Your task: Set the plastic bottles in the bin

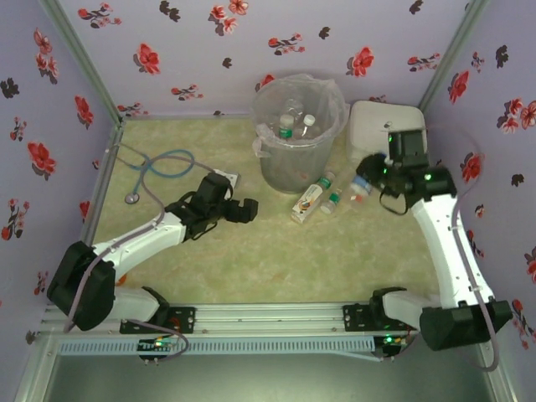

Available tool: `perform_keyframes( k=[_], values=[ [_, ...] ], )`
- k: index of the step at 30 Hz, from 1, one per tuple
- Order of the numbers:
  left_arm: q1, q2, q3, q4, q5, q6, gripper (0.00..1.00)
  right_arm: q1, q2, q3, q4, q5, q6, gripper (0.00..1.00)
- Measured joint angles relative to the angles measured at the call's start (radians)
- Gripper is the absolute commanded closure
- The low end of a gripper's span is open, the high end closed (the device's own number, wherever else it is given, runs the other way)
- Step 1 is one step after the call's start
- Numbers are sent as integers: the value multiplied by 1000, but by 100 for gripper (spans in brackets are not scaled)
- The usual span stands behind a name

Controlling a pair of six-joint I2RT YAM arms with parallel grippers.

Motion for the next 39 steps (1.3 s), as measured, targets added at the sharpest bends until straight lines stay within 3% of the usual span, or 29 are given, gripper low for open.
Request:
perform_keyframes(
  k=[7,14,16,22,26,32,37,39],
  values=[
    [34,-100,-39,-6,-28,-48,0,55,254,478,-13,-97,-151,81],
    [44,-161,-40,-58,-51,-64,0,171,657,966,-55,-115,-288,87],
    [45,-190,-47,-60,-60,-76,0,195,742,1035,-56,-120,-301,87],
    [45,-218,-56,-63,-72,-100,0,242,849,994,-59,-122,-301,85],
    [45,-218,-58,-61,-72,-108,0,254,858,877,-51,-115,-280,75],
    [49,-194,-60,-60,-72,-108,0,258,890,690,-1,-116,-232,69],
    [49,-180,-60,-59,-72,-108,0,290,903,638,66,-102,-232,56],
    [49,-180,-60,-60,-72,-108,0,293,903,638,82,-104,-238,45]
  ],
)
